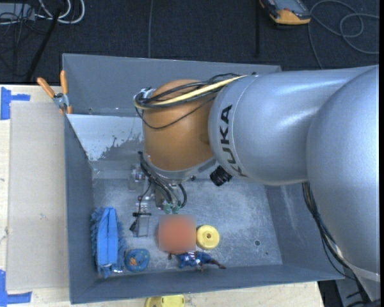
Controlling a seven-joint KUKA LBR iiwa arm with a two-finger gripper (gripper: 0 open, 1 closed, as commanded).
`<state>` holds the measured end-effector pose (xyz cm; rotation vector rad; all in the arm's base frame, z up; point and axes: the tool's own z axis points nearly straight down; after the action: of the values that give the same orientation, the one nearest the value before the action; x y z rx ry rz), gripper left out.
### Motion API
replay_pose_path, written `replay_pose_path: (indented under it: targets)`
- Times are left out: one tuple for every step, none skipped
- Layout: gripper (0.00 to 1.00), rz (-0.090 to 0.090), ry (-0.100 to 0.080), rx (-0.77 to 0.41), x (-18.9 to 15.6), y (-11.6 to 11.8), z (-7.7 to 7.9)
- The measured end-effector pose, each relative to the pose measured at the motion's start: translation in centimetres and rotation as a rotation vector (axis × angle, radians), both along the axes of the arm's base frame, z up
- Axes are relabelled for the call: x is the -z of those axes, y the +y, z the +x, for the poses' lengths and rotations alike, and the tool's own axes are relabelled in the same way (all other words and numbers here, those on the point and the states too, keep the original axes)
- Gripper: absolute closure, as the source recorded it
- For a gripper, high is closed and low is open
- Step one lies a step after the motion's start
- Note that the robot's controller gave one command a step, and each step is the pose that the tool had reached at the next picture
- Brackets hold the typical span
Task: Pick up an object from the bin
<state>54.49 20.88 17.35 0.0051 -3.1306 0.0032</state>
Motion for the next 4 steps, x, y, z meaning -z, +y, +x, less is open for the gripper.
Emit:
replay_pose_path:
  targets:
    - [0.0, 0.002, -0.008, 0.004, -0.5, -0.1, 0.2]
    - [0.0, 0.0, -0.003, -0.024, -2.7, -2.9, -2.9]
    - [0.0, 0.004, -0.017, -0.044, 0.2, -6.4, -2.5]
    - [0.0, 0.001, -0.006, -0.16, 4.2, -6.9, -3.7]
